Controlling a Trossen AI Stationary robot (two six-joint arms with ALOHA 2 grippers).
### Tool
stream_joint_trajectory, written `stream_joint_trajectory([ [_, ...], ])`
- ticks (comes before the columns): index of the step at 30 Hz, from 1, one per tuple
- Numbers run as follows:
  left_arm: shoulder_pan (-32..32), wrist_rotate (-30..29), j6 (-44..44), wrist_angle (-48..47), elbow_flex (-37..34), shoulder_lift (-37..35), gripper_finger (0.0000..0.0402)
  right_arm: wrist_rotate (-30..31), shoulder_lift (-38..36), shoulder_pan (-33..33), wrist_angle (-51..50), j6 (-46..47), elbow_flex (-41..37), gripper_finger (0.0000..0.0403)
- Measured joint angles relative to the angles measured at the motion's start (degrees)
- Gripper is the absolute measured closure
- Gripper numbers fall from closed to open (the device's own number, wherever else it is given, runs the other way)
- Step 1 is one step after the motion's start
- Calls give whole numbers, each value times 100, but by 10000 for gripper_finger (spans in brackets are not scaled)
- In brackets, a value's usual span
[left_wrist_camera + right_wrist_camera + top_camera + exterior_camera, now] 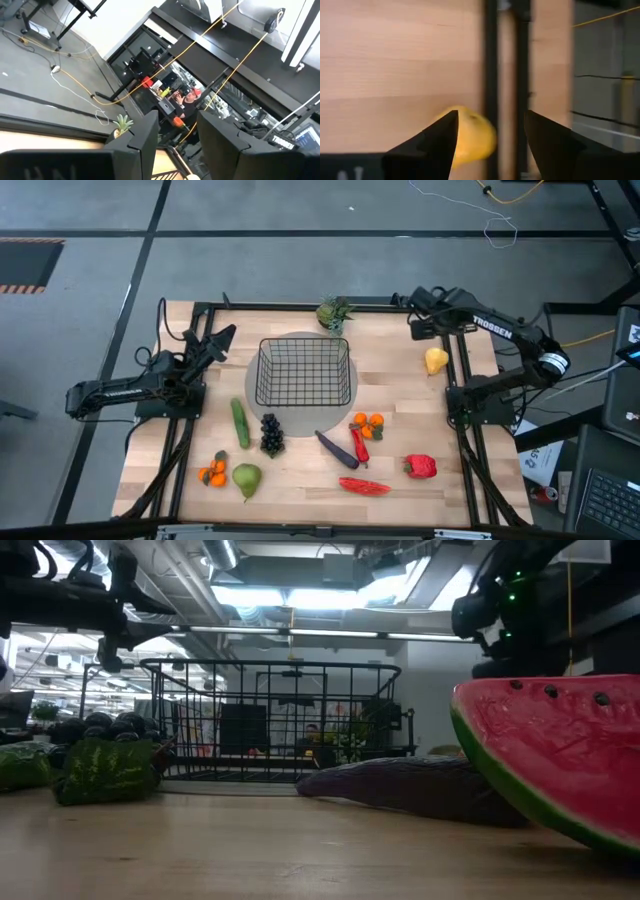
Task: Build produce basket
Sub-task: Put the yellow pear into the black wire basket
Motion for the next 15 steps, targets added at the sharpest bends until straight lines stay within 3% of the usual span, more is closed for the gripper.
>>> stream_joint_trajectory([
  [7, 0, 0, 56, -2, 0, 0, 269, 264, 2, -140, -518, 2, -317, 175],
  [15, 0, -1, 27, -2, 0, 0, 269, 218, 4, -212, 420, 69, -1461, 175],
])
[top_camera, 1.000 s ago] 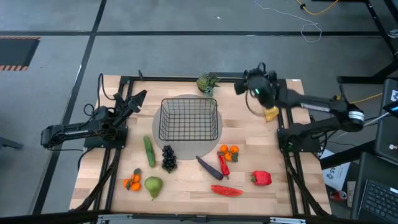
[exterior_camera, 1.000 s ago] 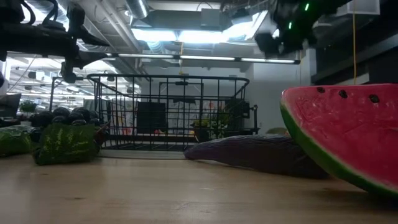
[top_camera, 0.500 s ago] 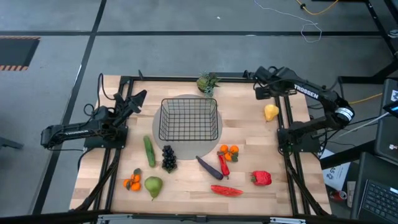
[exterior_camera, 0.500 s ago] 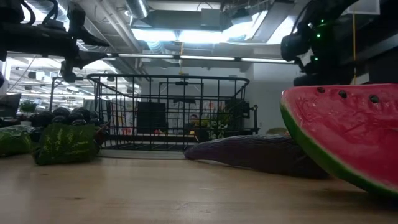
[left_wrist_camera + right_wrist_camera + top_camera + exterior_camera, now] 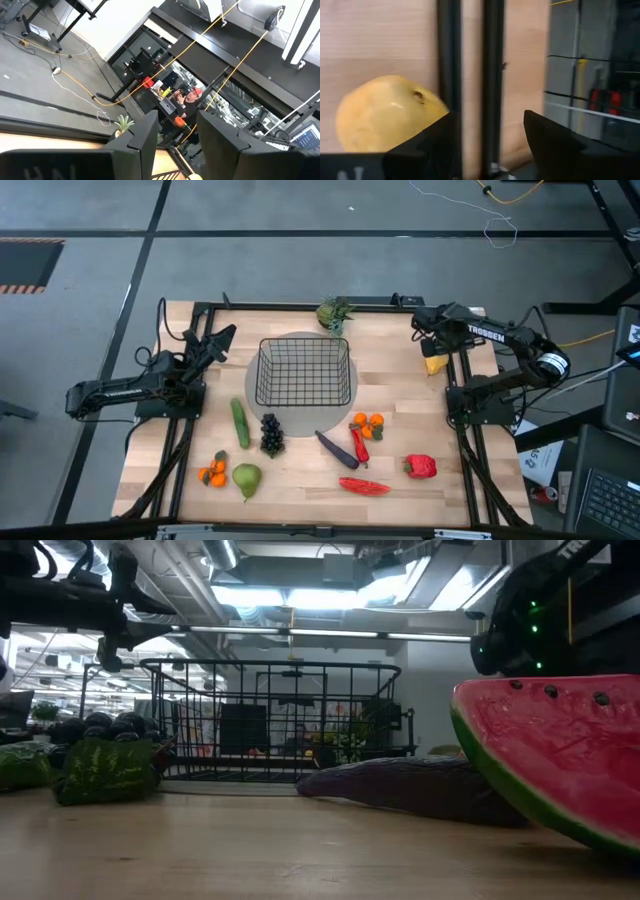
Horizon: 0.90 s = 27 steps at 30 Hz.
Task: Build produce basket
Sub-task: Put the yellow pear into the black wire basket
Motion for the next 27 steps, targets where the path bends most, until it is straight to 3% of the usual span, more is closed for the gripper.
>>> stream_joint_trajectory([
  [9, 0, 0, -7, 0, 0, 0, 269, -1581, 2, 166, 1370, -189, -605, 175],
  [19, 0, 0, 24, -2, 0, 0, 269, -1828, 0, 898, 2168, -671, -107, 175],
  [27, -2, 0, 28, -2, 0, 0, 269, -2625, -4, 1529, 1970, -1512, 415, 175],
])
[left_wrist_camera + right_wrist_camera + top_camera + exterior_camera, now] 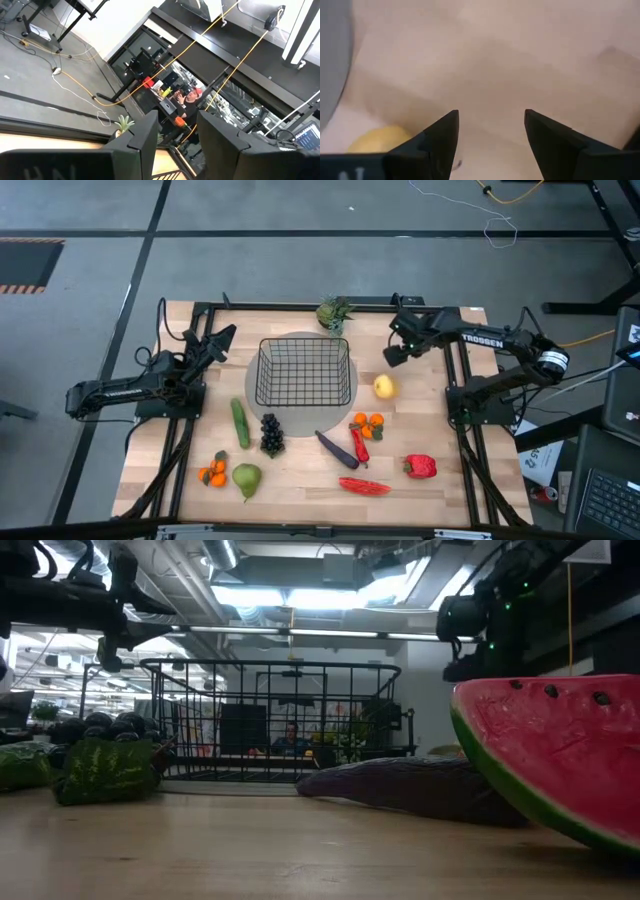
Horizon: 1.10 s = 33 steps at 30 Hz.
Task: Build produce basket
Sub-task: Put the yellow pear into the black wire basket
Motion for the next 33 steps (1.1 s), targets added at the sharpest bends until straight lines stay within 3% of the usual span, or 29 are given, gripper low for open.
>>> stream_joint_trajectory([
  [4, 0, 0, 0, -2, 0, 0, 269, -434, 2, 315, -598, -317, 1, 175],
  [11, 0, -1, 0, -1, 0, 0, 269, -407, 2, 865, -1910, -372, -1, 175],
  [16, 0, -2, 2, -2, 0, 0, 269, -1335, 2, 1378, -1989, -522, -1, 175],
  [19, 0, -2, 2, -2, 0, 0, 269, -1570, 2, 1759, -2062, -629, -1, 175],
  [21, 0, -1, 2, -2, 0, 0, 269, -1456, 2, 1977, -2183, -630, -1, 175],
  [28, 0, -2, 2, -4, 0, 0, 269, 498, 7, 2344, -2839, 734, -8, 175],
  [33, 0, 0, 2, -4, 0, 0, 269, 432, 3, 2410, -3270, 1152, -10, 175],
])
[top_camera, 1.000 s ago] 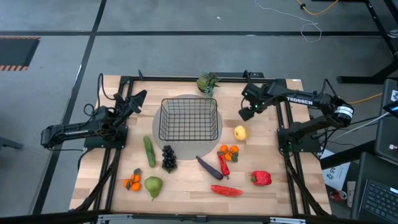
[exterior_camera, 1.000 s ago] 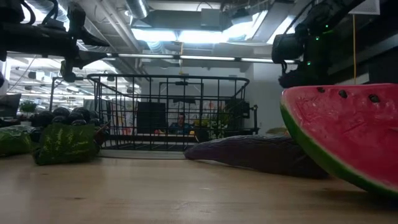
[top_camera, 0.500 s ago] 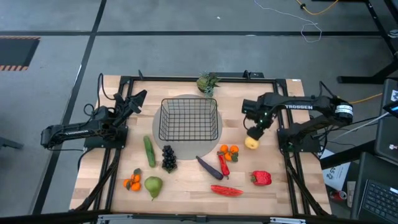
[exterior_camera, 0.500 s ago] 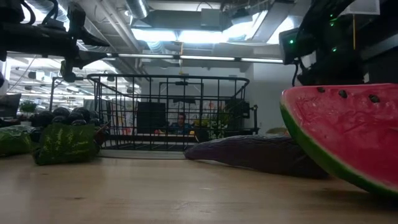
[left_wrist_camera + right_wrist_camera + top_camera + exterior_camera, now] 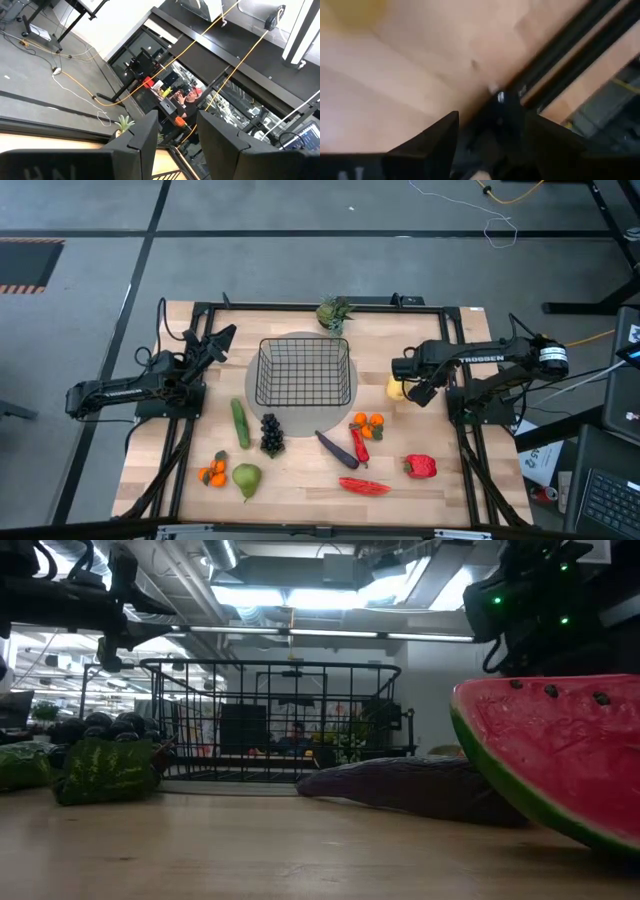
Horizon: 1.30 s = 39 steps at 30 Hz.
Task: Build produce basket
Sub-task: Put the yellow pear into the black wire basket
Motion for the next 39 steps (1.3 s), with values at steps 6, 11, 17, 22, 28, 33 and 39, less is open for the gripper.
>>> stream_joint_trajectory([
  [6, 0, -2, -2, 0, 0, -2, 269, -603, 3, -1, 798, 35, 0, 175],
  [11, 1, 0, -4, 0, 0, -1, 269, -724, 156, 38, 2091, -11, 1, 175],
  [17, 2, 0, -2, -28, 0, -2, 269, 219, 834, 36, 3469, -172, 2, 175],
  [22, 2, 0, -4, -26, 0, -2, 269, 1201, 1385, -49, 3920, -1343, 2, 175],
  [28, 2, 0, -2, -27, 0, -2, 269, 1048, 1766, -369, 4282, -2457, 2, 175],
  [33, 2, -2, -2, -46, 0, -2, 269, 840, 1804, -443, 4511, -3319, 16, 175],
  [39, 0, -1, -2, -105, 0, -2, 269, -331, 1815, -379, 4627, -3358, 241, 175],
])
